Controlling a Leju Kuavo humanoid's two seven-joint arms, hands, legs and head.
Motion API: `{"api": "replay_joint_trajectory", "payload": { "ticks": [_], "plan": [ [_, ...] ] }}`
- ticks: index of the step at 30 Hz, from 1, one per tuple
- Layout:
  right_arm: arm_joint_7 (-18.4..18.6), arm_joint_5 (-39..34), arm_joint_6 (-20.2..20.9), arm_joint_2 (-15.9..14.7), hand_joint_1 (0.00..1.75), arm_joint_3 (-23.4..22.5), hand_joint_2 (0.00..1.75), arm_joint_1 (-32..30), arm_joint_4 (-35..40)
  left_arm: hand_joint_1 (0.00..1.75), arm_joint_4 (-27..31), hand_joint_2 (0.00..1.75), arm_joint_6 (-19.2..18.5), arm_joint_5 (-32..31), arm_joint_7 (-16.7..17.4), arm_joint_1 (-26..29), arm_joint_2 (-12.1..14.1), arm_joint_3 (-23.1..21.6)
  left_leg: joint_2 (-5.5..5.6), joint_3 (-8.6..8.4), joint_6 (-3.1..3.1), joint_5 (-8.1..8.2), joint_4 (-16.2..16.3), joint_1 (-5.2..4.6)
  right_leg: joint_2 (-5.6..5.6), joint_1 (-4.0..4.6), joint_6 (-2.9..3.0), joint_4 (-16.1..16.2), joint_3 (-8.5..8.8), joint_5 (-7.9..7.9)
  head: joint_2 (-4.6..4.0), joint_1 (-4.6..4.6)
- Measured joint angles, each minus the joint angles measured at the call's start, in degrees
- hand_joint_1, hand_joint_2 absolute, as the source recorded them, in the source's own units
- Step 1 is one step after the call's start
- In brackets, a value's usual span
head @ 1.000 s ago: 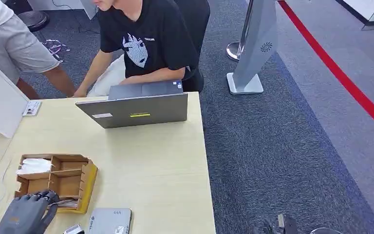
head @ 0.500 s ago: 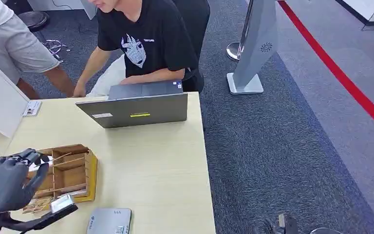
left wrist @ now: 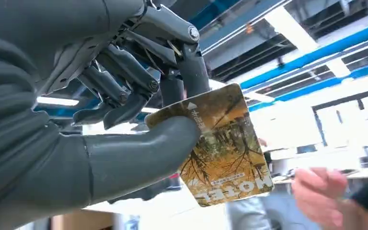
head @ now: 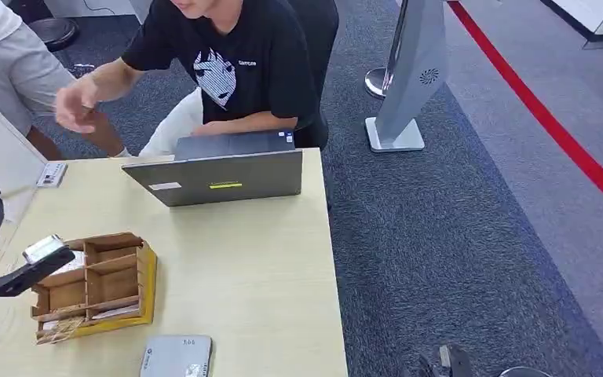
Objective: Pass the card to the sensor for recognition and then transmit it.
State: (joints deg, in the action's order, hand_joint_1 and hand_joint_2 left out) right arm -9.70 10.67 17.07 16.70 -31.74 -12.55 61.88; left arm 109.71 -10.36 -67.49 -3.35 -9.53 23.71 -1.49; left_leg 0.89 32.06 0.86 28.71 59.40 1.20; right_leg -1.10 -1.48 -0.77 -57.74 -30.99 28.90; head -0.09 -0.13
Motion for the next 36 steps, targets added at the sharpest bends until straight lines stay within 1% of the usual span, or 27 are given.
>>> {"api": "replay_joint_trajectory", "payload": {
  "ticks": [4, 9, 10, 11, 15, 19, 22, 25, 27, 29, 30, 31, 33, 36],
  "plan": [
    [0.0, 0.1, 0.4, 0.0, 0.00, 0.0, 1.75, 0.0, -0.2, 1.75, -2.2, 1.75, -0.3, -0.4, 0.7, -0.3, 0.0, 1.8, -0.01, 0.02, 0.00, 0.00, 0.0, 0.00, -0.01, 0.00, 0.00, 0.0, -0.02, 0.00, 0.00, 0.02],
    [-0.1, 0.9, 0.8, 0.0, 0.00, 0.0, 1.75, 0.0, -0.5, 1.75, -4.0, 1.75, -0.1, -0.7, 0.7, -0.1, -0.4, 3.5, -0.01, 0.04, 0.00, 0.01, 0.0, 0.00, 0.00, 0.00, 0.00, 0.0, -0.02, 0.00, 0.00, 0.00],
    [-0.2, 0.8, 0.9, 0.0, 0.00, 0.0, 1.75, 0.0, -0.5, 0.21, -4.1, 1.75, 0.0, -0.8, 0.7, 0.1, -0.5, 3.7, -0.01, 0.04, 0.00, 0.01, 0.0, 0.00, 0.00, 0.00, 0.00, 0.0, -0.03, 0.00, 0.00, 0.00],
    [-0.2, 0.8, 1.0, 0.0, 0.00, 0.0, 1.75, 0.1, -0.5, 0.00, -4.2, 1.75, 0.0, -0.9, 0.6, 0.2, -0.7, 3.9, -0.01, 0.04, 0.00, 0.01, 0.0, 0.00, 0.00, 0.00, 0.00, 0.0, -0.03, 0.00, 0.00, 0.00],
    [0.0, 0.4, 1.0, 0.0, 0.00, 0.0, 1.75, 0.0, -0.5, 0.00, -4.2, 1.75, 0.8, -1.4, -0.3, 0.8, -1.3, 4.5, -0.01, 0.04, 0.00, 0.00, 0.0, 0.00, 0.01, 0.00, 0.00, 0.0, -0.02, 0.00, 0.00, 0.00],
    [0.5, -1.3, 0.0, 0.0, 0.00, 0.1, 1.75, 0.0, -0.4, 0.00, -4.2, 1.75, 2.6, -1.4, -1.3, 1.6, -2.5, 5.7, -0.01, 0.03, 0.00, 0.00, 0.0, 0.00, 0.00, 0.00, 0.00, 0.0, -0.03, 0.00, 0.00, 0.00],
    [0.6, -2.6, -0.8, 0.0, 0.00, 0.3, 1.75, 0.0, -0.2, 0.00, -4.0, 1.75, 5.3, -1.2, -2.6, 2.1, -3.8, 6.8, -0.01, 0.03, 0.00, 0.00, 0.0, 0.00, -0.01, 0.00, 0.00, 0.0, -0.04, 0.00, 0.00, 0.00],
    [0.7, -4.8, -2.0, 0.0, 0.00, 0.8, 1.75, -0.2, 0.3, 0.00, -1.9, 1.75, 9.4, 0.2, -4.3, 3.2, -5.9, 8.4, -0.04, 0.04, 0.00, 0.01, 0.0, 0.00, -0.02, 0.00, 0.00, 0.0, -0.05, 0.00, 0.00, -0.02],
    [0.9, -6.4, -2.9, 0.0, 0.00, 1.4, 1.75, -0.2, 0.8, 0.00, 0.6, 1.75, 11.7, 2.4, -5.5, 4.2, -8.2, 9.8, -0.07, 0.03, 0.00, 0.01, 0.0, -0.01, -0.08, -0.01, 0.00, 0.0, -0.07, 0.00, 0.00, 0.00],
    [1.3, -8.5, -4.1, 0.0, 0.00, 2.1, 1.75, -0.5, 1.4, 0.00, 3.7, 1.75, 13.2, 7.2, -7.3, 5.8, -10.4, 11.4, -0.09, 0.03, -0.01, 0.02, 0.0, -0.02, -0.10, -0.02, -0.01, 0.0, -0.06, 0.00, 0.00, 0.00],
    [1.7, -9.7, -4.7, 0.0, 0.00, 2.7, 1.75, -1.2, 2.2, 0.00, 6.0, 1.75, 13.6, 10.4, -8.4, 6.9, -12.2, 12.5, -0.09, 0.04, -0.04, 0.05, 0.0, -0.02, -0.11, -0.02, -0.01, 0.0, -0.07, 0.00, 0.00, -0.02],
    [1.9, -10.5, -5.2, 0.2, 0.00, 3.3, 1.75, -2.0, 3.0, 0.00, 8.5, 1.75, 13.6, 13.7, -9.2, 8.0, -14.5, 14.0, -0.09, 0.07, -0.04, 0.05, 0.0, -0.01, -0.10, -0.01, -0.02, 0.0, -0.06, 0.01, 0.00, 0.02],
    [2.3, -11.7, -5.7, 0.5, 0.00, 4.2, 1.75, -3.3, 4.0, 0.00, 12.7, 1.75, 12.6, 20.3, -11.1, 10.2, -18.1, 16.6, -0.08, 0.13, -0.03, 0.07, 0.0, -0.02, -0.10, -0.02, -0.02, 0.0, -0.13, 0.02, 0.00, -0.04],
    [2.7, -14.0, -6.6, 0.7, 0.00, 5.3, 1.75, -4.9, 6.1, 0.00, 19.0, 1.75, 10.9, 31.4, -14.8, 13.9, -23.7, 21.6, -0.10, 0.17, -0.01, 0.11, 0.0, -0.02, -0.11, -0.01, -0.03, 0.1, -0.15, 0.03, 0.00, -0.04]
  ]
}}
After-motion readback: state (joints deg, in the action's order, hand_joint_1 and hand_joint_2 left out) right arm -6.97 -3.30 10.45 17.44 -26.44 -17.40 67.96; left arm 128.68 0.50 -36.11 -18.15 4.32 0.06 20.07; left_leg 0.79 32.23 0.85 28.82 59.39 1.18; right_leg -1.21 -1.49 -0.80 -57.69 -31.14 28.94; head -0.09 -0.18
